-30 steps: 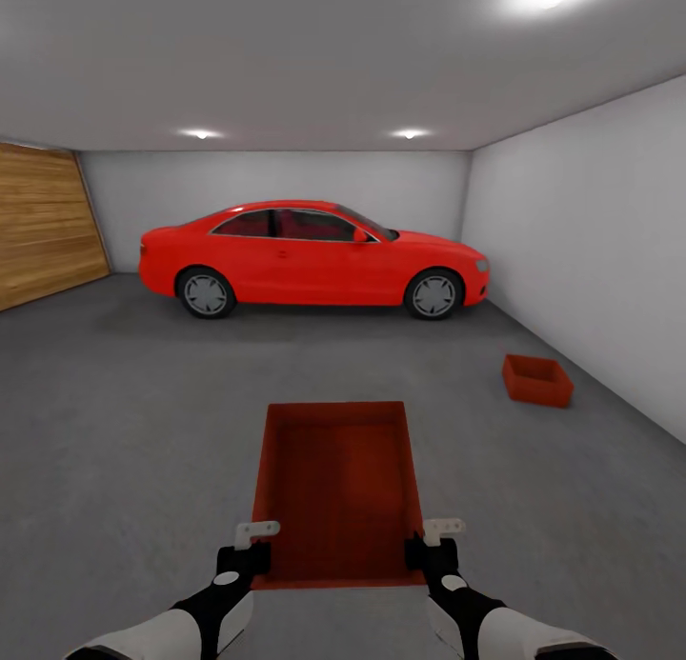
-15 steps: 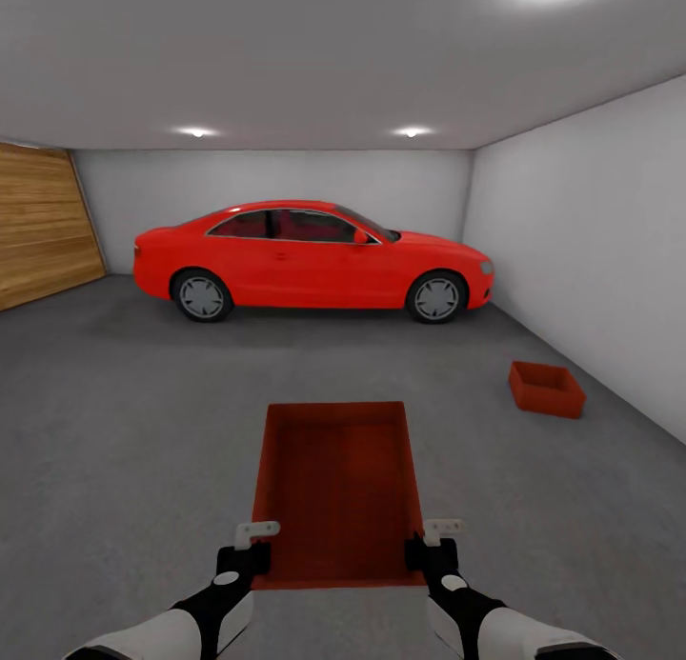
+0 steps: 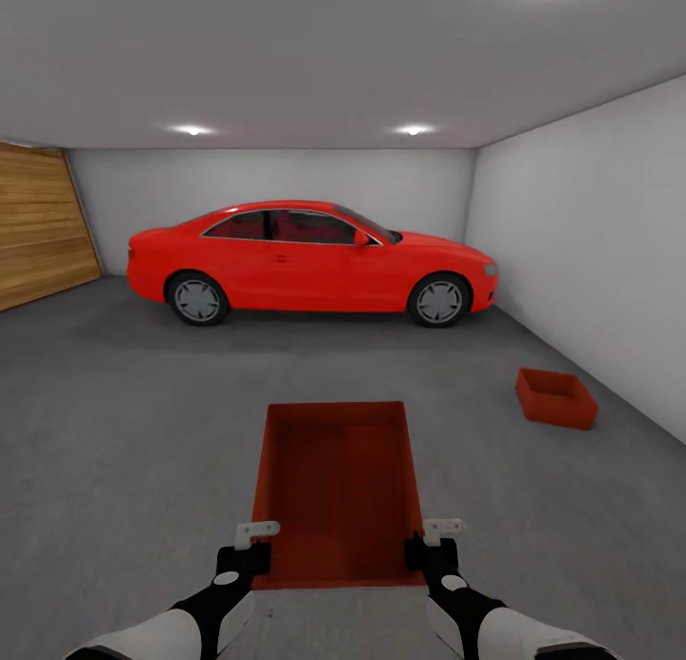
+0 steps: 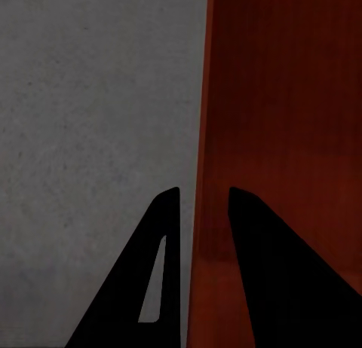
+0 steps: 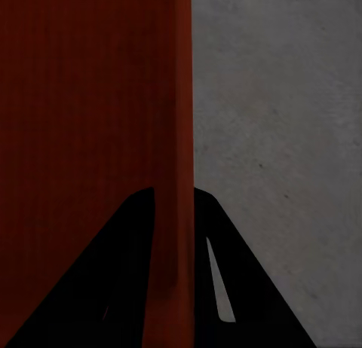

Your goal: Move the two storage containers from the living room to the garage. In the garage, place one container on the floor and stack the other container on top of it (either order is fine).

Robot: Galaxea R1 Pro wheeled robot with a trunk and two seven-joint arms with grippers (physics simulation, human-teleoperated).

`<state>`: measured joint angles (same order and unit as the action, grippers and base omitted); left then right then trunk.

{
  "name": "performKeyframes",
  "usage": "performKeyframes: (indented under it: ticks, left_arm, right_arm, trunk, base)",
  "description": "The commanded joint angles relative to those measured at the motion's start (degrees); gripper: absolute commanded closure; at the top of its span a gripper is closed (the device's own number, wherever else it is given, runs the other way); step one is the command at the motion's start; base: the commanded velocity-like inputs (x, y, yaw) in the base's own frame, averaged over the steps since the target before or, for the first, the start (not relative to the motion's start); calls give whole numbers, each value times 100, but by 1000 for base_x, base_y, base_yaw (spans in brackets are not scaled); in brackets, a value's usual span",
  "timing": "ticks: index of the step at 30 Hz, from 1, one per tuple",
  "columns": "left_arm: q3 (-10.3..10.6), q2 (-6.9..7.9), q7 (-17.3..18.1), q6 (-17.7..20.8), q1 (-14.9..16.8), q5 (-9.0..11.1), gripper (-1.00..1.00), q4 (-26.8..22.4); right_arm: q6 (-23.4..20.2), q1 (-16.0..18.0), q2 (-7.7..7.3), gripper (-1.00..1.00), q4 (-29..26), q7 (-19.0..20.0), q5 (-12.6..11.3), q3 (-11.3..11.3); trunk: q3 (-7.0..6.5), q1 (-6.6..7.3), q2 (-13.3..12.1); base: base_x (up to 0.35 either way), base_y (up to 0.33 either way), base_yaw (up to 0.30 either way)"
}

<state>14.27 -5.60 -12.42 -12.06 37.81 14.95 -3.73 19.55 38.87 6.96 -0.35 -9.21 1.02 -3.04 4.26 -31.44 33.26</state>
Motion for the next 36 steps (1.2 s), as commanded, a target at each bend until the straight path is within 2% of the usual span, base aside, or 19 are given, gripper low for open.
performKeyframes:
  ticks: [1,36]
  left_arm:
    - [14,-2,-103,-156,7,17,100,-5]
    - [16,-2,-103,-151,7,11,100,-3]
  right_arm:
    - [43,6,139,100,26,-38,-211,277]
    - [42,6,139,100,26,-37,-212,277]
  trunk:
    - [10,-5,9]
    - [10,-5,9]
  base:
    - [321,0,0]
    - [321,0,0]
